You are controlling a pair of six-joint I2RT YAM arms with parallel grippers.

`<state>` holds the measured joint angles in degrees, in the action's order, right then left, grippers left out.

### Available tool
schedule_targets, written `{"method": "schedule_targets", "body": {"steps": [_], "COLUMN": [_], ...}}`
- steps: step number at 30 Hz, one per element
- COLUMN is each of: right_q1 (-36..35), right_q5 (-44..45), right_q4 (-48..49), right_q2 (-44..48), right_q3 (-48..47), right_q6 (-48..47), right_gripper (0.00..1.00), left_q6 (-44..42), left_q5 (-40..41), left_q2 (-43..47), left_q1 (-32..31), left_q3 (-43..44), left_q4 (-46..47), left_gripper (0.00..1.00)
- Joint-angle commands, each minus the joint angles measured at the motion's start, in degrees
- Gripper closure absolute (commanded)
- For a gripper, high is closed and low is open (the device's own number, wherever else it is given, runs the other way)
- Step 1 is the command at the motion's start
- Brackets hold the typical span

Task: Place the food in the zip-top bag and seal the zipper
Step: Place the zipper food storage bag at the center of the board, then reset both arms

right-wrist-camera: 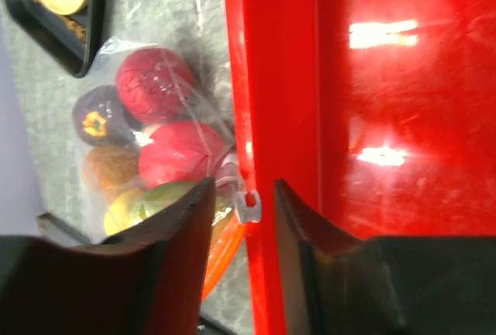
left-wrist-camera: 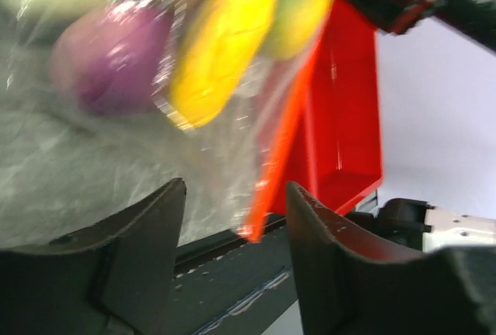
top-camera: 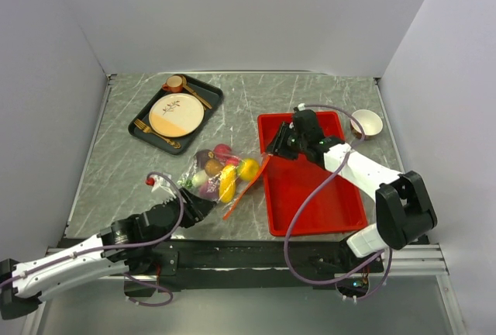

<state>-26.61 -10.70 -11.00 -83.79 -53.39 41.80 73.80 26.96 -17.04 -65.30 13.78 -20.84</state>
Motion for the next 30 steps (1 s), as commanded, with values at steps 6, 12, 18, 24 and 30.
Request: {"method": "schedule_targets", "body": {"steps": [6, 12, 18, 24, 30], "right_q1": [0.2, 0.2, 0.9, 2.5, 6.6], "right_q5": [16.0, 24.3, 30.3, 33.9, 30.6], "right_q4": [-7.3, -11.0, -13.1, -15.4, -16.8], "right_q2": [9.2, 14.4, 19.6, 24.5, 27.5], "right_q3": [-1.9, 0.4, 5.7, 9.3, 10.8], "right_q6": [-5.2, -5.9, -7.4, -9.1, -9.5], "right_gripper": [0.25, 0.16, 0.07, 0.01, 0.0], "left_q6": [-6.9, -9.2, -17.1, -19.2, -30.8], "left_q5": [9.1, 11.9, 15.5, 21.4, 10.4], "left_q2": [3.3, 3.2, -8.4, -26.5, -34.1], "left_q1": [0.1, 0.1, 0.1, 0.2, 13.2], "left_q3": [8.2, 11.1, 19.4, 32.0, 36.5], "left_q4": [-5.1, -10.4, -12.8, -11.5, -0.5], "left_gripper": [0.23, 0.06, 0.01, 0.01, 0.01]}}
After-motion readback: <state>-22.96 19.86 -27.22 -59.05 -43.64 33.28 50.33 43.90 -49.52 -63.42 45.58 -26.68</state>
